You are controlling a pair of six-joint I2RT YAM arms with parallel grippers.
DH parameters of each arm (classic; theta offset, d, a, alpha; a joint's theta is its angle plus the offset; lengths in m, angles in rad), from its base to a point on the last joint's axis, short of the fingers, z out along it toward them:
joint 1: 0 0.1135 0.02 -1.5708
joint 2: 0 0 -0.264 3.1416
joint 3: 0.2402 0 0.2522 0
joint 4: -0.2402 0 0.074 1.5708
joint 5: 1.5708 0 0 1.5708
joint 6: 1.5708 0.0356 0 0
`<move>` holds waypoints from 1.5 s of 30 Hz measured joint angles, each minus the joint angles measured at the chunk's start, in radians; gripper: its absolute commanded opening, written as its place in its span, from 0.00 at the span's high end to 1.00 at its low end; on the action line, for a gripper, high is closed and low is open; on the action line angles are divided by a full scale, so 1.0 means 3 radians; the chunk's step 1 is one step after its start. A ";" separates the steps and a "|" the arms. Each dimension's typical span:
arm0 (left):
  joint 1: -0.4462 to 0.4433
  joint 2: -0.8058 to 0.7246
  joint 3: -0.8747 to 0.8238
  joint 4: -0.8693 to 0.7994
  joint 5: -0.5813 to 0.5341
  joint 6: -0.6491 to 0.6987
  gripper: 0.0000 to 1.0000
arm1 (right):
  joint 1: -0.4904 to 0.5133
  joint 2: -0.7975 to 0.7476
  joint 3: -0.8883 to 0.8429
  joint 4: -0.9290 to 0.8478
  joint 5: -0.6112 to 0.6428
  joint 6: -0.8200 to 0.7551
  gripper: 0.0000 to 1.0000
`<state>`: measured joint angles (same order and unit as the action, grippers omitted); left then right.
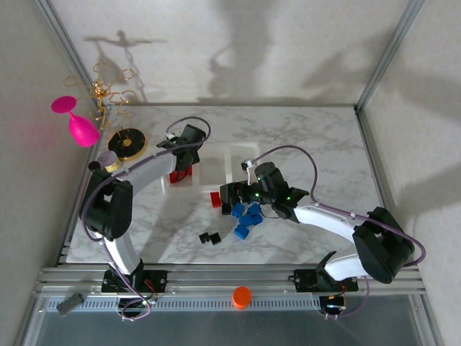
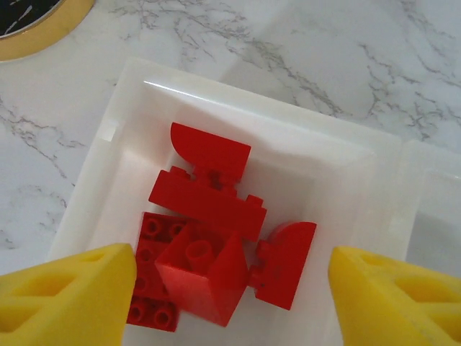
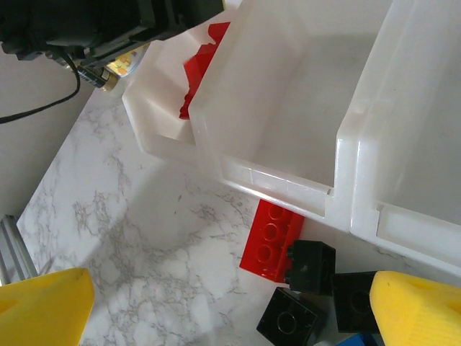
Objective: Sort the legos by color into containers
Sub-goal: Place the lego in the container, then pick up the lego from the center of the table.
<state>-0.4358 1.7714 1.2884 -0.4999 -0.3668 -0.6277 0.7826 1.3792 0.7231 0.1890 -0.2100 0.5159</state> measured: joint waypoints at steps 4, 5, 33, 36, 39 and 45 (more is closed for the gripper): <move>-0.0006 -0.0158 -0.0008 -0.0048 0.0009 -0.0015 0.27 | 0.0000 0.0000 0.0053 -0.0083 0.0001 -0.0034 0.01; -0.0013 -0.0226 -0.0023 -0.0053 0.0009 -0.0029 0.27 | 0.0000 -0.0004 0.0062 -0.0093 0.0001 -0.0043 0.01; -0.1756 -0.1263 -0.1289 -0.0083 0.0228 -0.1080 0.22 | -0.0248 -0.0420 -0.0370 -0.0277 0.0318 0.0165 0.01; -0.1756 -0.1020 -0.1293 -0.0041 0.0224 -0.1104 0.23 | -0.0309 -0.0450 -0.0380 -0.0284 0.0326 0.0168 0.01; -0.1748 -0.0835 -0.1293 0.0032 0.0223 -0.1105 0.24 | -0.0401 -0.0526 -0.0412 -0.0289 0.0343 0.0169 0.01; -0.1680 -0.0551 -0.1272 0.0161 0.0198 -0.1101 0.25 | -0.0443 -0.0660 -0.0478 -0.0299 0.0352 0.0172 0.01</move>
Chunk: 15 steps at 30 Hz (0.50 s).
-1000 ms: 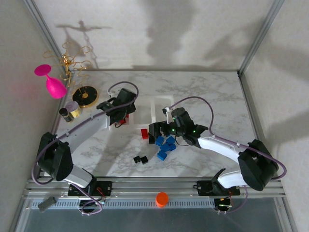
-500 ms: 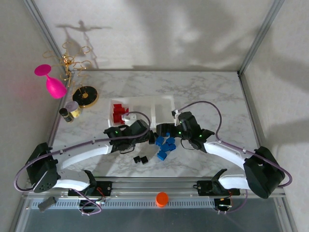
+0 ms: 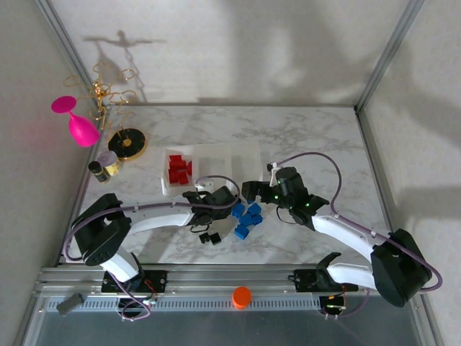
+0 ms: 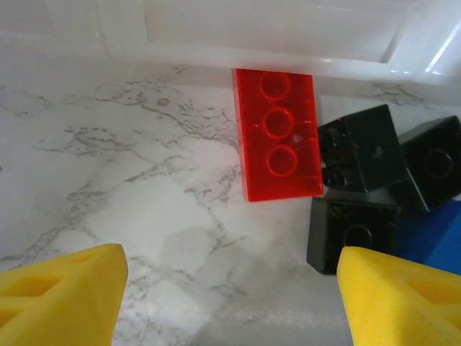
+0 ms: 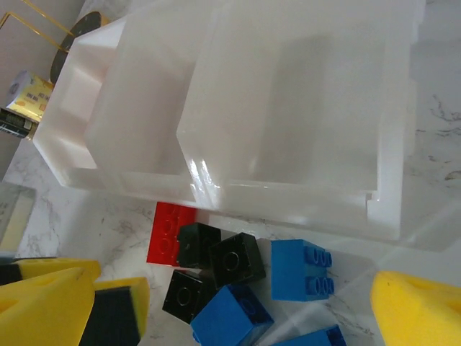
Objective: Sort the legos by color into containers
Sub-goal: Pick up the lego from the center of the table.
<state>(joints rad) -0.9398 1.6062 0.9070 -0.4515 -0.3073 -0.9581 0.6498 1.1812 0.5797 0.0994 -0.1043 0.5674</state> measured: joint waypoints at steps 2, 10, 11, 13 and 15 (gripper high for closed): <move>0.0032 0.0092 0.0037 0.0022 -0.0006 0.0000 0.26 | -0.0009 -0.0006 -0.0001 0.0000 -0.0001 0.0008 0.01; 0.0139 0.0295 0.0187 0.0128 -0.0025 0.0064 0.27 | -0.0027 -0.0076 -0.0036 -0.0014 0.0000 0.0009 0.01; 0.0150 0.0306 0.0198 0.0142 -0.0024 0.0074 0.27 | -0.0028 -0.0076 -0.0038 -0.0020 0.0000 0.0009 0.01; 0.0173 0.0347 0.0228 0.0181 -0.0023 0.0103 0.27 | -0.0029 -0.0076 -0.0042 -0.0027 0.0000 0.0009 0.01; 0.0195 0.0388 0.0253 0.0210 -0.0023 0.0128 0.28 | -0.0029 -0.0076 -0.0042 -0.0027 -0.0001 0.0009 0.01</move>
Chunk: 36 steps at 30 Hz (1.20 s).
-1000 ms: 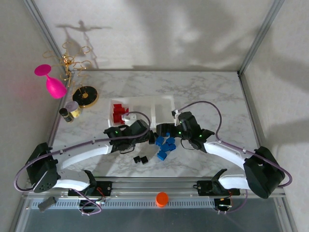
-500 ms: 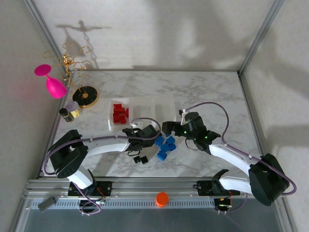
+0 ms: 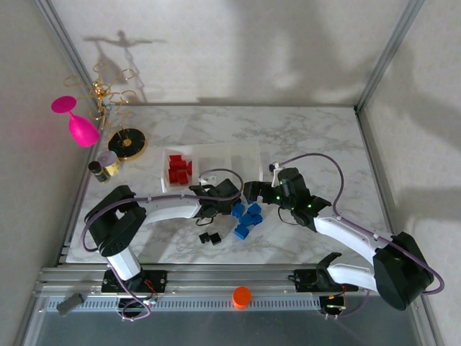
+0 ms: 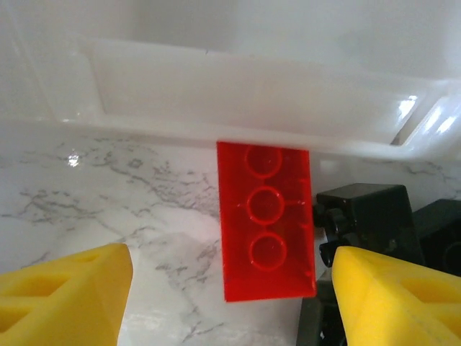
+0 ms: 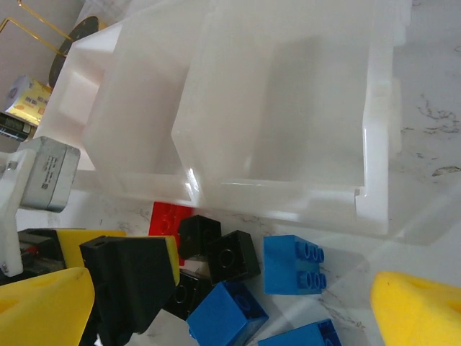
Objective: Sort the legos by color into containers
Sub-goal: Pick up the lego from the center of the table.
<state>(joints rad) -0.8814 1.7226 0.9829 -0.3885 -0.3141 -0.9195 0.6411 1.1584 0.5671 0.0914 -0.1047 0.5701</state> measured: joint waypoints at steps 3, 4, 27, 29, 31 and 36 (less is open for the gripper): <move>0.0025 0.0056 0.0023 0.0031 0.0001 0.0034 0.32 | 0.0000 0.0000 0.0000 -0.0001 0.0000 0.0000 0.01; 0.0038 0.0074 0.0023 0.0037 0.0003 0.0045 0.34 | 0.0000 0.0000 0.0001 -0.0004 0.0000 0.0000 0.01; 0.0183 0.0028 -0.0198 0.0125 0.0053 0.0310 0.48 | 0.0000 0.0011 -0.0003 -0.0006 -0.0009 0.0013 0.01; 0.0196 0.0056 -0.0179 0.0141 0.0058 0.0360 0.51 | 0.0000 0.0011 -0.0003 -0.0006 -0.0003 0.0011 0.01; 0.0202 0.0069 -0.0178 0.0167 0.0080 0.0423 0.55 | 0.0000 0.0010 -0.0003 -0.0008 -0.0001 0.0011 0.01; 0.0201 0.0074 -0.0178 0.0193 0.0116 0.0543 0.66 | 0.0000 0.0010 -0.0004 -0.0008 -0.0001 0.0013 0.01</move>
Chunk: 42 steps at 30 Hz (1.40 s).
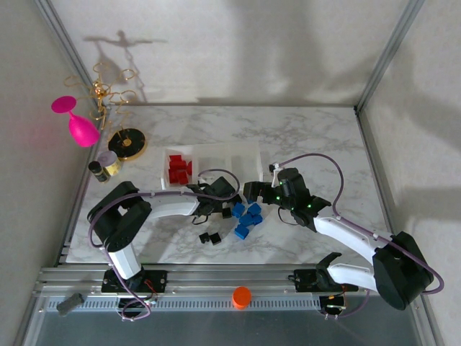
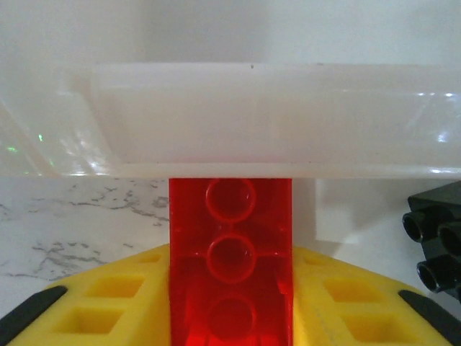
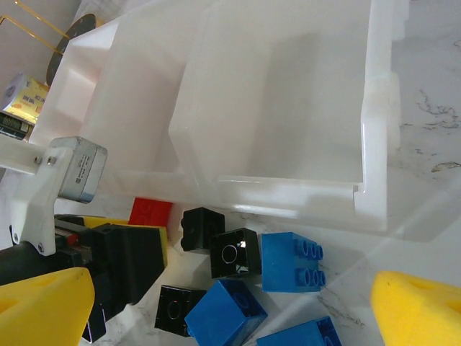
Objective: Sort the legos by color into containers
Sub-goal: Pick up the lego from the center of the table, then place the lego in the container.
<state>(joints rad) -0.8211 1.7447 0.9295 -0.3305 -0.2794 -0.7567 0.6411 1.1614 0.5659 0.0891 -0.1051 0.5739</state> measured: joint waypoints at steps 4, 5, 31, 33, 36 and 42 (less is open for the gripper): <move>-0.0010 -0.0003 0.0000 0.0000 -0.0003 0.0045 0.69 | 0.0000 0.0001 0.0000 0.0000 -0.0001 -0.0001 0.01; -0.0017 -0.0005 0.0000 -0.0006 -0.0003 0.0052 0.69 | 0.0000 0.0003 0.0000 0.0001 -0.0001 -0.0001 0.01; 0.0207 -0.1462 0.0104 -0.0781 -0.0231 -0.0066 0.67 | 0.0141 0.0331 0.0090 0.0242 -0.0161 -0.0017 0.01; 0.0408 -0.1448 0.0247 -0.0787 -0.0292 0.0013 0.67 | 0.0187 0.0394 0.0135 0.0284 -0.0155 -0.0015 0.01; 0.0646 -0.1296 0.0463 -0.0771 -0.0340 0.0125 0.67 | 0.0240 0.0436 0.0177 0.0364 -0.0154 -0.0014 0.01; 0.1020 -0.0722 0.0687 -0.0610 -0.0351 0.0336 0.64 | 0.0248 0.0465 0.0238 0.0425 -0.0145 -0.0031 0.01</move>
<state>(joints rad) -0.5152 1.5280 1.1355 -0.5137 -0.3847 -0.6559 0.7155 1.3010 0.6373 0.2165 -0.1486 0.5648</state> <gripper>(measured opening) 0.355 0.987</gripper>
